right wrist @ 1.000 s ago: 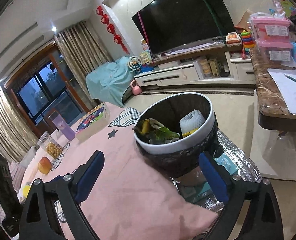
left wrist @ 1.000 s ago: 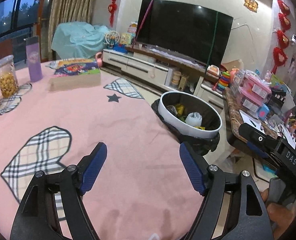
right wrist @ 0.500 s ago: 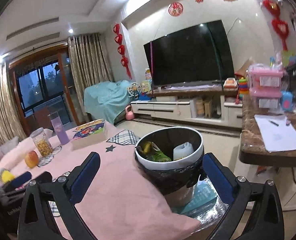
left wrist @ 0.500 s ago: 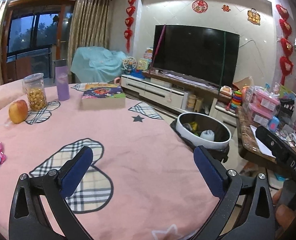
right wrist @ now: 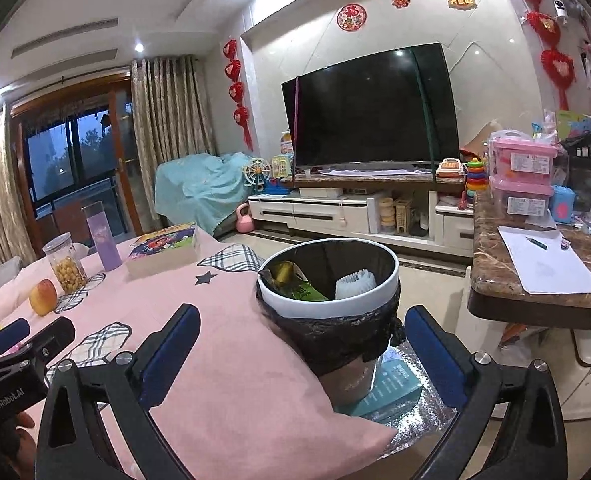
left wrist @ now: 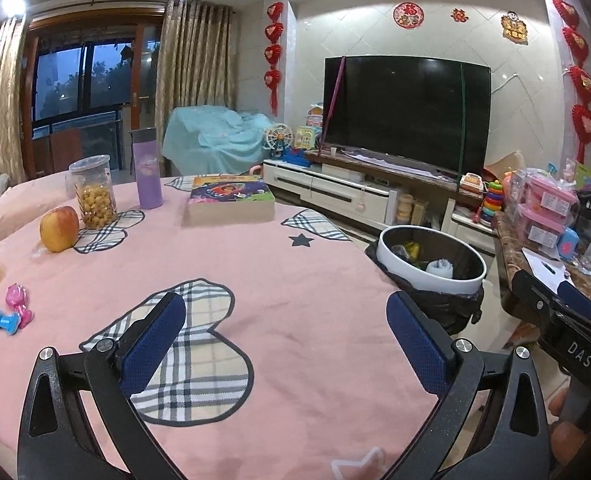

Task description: Collect trash

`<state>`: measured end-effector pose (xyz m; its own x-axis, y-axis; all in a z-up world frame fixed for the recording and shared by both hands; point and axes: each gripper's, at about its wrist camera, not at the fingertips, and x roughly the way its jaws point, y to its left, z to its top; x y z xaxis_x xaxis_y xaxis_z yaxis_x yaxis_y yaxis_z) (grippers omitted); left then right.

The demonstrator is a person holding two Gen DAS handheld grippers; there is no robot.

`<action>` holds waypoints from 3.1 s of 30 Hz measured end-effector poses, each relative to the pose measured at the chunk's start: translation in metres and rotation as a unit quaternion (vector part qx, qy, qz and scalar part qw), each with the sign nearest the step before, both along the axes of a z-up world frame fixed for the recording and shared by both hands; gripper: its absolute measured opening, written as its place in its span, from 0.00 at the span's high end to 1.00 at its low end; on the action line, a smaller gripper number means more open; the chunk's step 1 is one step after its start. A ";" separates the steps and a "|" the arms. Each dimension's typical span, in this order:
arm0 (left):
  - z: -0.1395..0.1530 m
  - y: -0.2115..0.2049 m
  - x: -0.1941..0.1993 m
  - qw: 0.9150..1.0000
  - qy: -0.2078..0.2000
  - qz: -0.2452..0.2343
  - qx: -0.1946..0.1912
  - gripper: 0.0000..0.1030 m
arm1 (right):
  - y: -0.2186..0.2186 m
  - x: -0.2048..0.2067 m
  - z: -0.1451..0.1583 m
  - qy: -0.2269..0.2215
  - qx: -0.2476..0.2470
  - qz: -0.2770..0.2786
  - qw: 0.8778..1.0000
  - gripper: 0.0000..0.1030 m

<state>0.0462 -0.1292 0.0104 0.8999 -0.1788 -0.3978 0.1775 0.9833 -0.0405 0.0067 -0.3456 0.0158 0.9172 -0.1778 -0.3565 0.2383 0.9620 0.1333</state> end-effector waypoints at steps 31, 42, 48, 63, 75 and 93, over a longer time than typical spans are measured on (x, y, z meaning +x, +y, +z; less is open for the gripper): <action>0.001 0.002 -0.006 1.000 -0.016 0.004 -0.001 0.00 | 0.003 -0.007 0.005 -0.021 -0.007 -0.001 1.000 0.00; 0.001 0.002 -0.006 1.000 -0.017 0.003 0.000 0.00 | 0.005 -0.008 0.006 -0.021 -0.005 0.003 1.000 0.00; 0.000 0.000 -0.007 1.000 -0.016 0.002 0.000 0.00 | 0.006 -0.009 0.006 -0.021 -0.003 0.004 1.000 0.00; 0.000 0.000 -0.007 1.000 -0.016 0.002 0.000 0.00 | 0.006 -0.010 0.007 -0.021 -0.001 0.005 1.000 0.00; -0.002 -0.002 -0.008 1.000 -0.016 0.000 0.000 0.00 | 0.008 -0.010 0.007 -0.021 0.000 0.006 1.000 0.00; -0.005 -0.002 -0.008 1.000 -0.013 -0.003 0.000 0.00 | 0.011 -0.010 0.008 -0.021 0.002 0.007 1.000 0.00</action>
